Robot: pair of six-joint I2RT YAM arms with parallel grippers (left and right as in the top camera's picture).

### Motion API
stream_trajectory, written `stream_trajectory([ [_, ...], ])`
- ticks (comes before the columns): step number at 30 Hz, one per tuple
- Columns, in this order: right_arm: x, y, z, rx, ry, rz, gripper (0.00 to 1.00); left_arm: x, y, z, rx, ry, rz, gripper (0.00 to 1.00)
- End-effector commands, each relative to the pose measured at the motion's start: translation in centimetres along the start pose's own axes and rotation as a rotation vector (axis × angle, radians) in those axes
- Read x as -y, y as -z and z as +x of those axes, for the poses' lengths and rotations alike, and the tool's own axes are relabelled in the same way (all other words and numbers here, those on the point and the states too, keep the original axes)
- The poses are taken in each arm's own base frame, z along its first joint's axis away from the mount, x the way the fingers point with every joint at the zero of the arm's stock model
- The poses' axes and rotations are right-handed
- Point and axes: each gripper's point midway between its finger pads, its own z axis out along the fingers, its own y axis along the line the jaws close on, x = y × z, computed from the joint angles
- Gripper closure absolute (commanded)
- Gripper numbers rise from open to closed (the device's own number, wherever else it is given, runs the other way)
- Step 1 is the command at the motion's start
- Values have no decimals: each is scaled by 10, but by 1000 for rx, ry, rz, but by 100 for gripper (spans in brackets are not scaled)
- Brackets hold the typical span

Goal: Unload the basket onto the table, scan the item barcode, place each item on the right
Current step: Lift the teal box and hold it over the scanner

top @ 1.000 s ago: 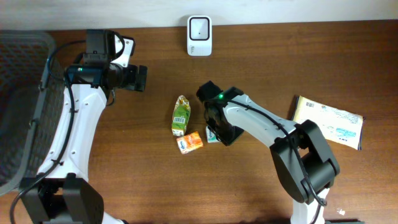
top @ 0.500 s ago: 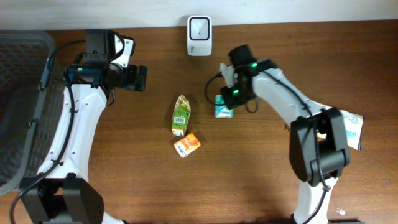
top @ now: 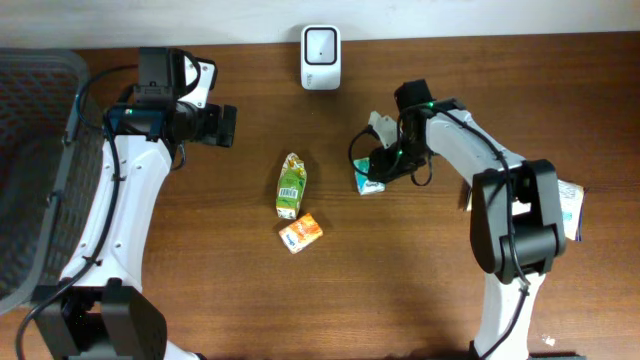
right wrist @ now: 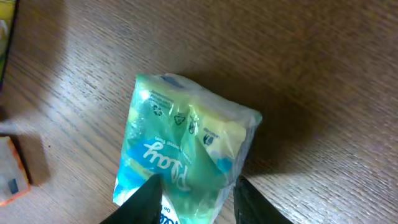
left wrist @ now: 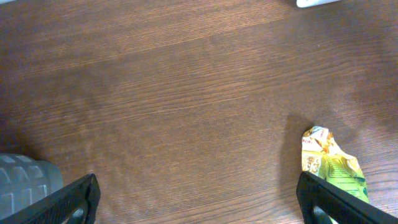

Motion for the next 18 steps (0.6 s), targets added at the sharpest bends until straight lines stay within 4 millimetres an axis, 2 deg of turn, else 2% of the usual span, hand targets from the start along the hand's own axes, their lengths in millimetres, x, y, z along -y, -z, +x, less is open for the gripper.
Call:
stream_trajectory([
  [1, -1, -9, 7, -24, -23, -33, 64, -2, 9, -6, 26, -14, -5, 1],
  [3, 0, -16, 14, -50, -42, -40, 77, -2, 9, -6, 26, -14, -5, 1],
  [4, -1, -17, 19, -66, -50, -47, 92, -2, 9, -6, 26, -14, -5, 1],
  [6, -12, -10, 21, -69, -65, -107, 96, -2, 9, -6, 26, -14, -6, 1],
  [9, -46, 55, -8, 61, -114, -353, 96, -2, 9, -6, 26, -14, -5, 1],
  [10, -60, 92, -23, 156, -125, -497, 96, -2, 9, -6, 26, -14, -5, 1],
  [11, -68, 124, -33, 254, -120, -628, 96, -2, 9, -6, 26, -14, -5, 1],
  [13, -69, 169, -42, 405, -96, -824, 96, -2, 9, -6, 26, -15, -5, 1],
  [16, -60, 214, -47, 546, -103, -1008, 96, -2, 9, -6, 26, -15, -5, 1],
  [18, -53, 218, -47, 563, -107, -1000, 96, -2, 9, -6, 26, -15, -5, 1],
])
